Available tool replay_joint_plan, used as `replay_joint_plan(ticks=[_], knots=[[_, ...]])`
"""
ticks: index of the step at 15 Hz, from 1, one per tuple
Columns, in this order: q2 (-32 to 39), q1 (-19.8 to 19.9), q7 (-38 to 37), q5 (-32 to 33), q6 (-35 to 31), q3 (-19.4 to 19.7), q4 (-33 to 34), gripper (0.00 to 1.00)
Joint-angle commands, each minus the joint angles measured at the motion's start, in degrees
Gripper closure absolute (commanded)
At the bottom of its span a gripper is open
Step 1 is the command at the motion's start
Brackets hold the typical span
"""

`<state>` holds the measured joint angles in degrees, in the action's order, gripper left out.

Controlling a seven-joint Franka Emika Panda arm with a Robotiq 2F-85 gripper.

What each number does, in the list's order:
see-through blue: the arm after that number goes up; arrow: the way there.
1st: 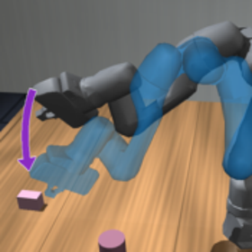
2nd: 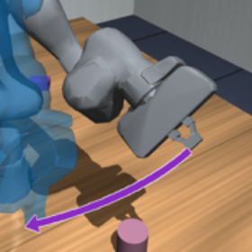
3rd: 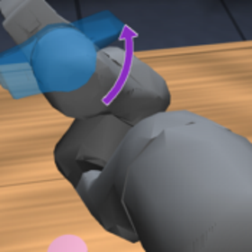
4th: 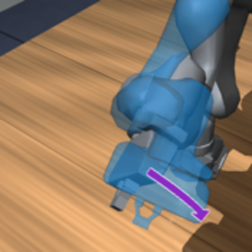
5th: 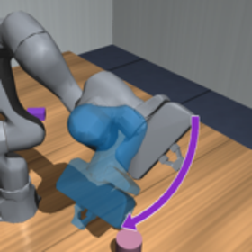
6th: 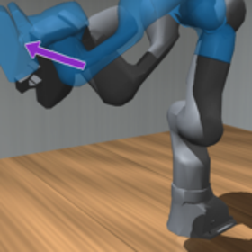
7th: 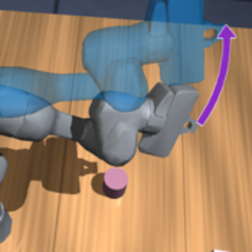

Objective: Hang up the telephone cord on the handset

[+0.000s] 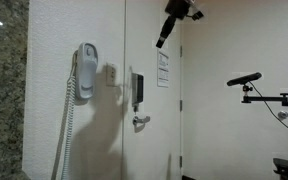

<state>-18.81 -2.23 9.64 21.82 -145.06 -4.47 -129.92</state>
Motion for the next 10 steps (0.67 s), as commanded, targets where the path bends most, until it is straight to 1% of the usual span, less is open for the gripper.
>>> replay_joint_plan(ticks=[1,3,6,7,8,10], knots=[[7.13,-1.28,1.93,1.09,3.57,-2.75,6.73,0.0],[10.76,-2.04,1.96,2.31,4.91,-4.34,10.03,0.0],[16.6,-3.7,3.44,3.47,7.89,-5.72,15.88,0.0],[18.63,-4.41,5.59,2.56,8.49,-5.78,17.75,0.0],[20.46,-4.85,6.16,3.18,9.84,-5.99,19.69,0.0],[23.86,-5.71,9.74,-0.05,9.3,-5.69,22.58,0.0]])
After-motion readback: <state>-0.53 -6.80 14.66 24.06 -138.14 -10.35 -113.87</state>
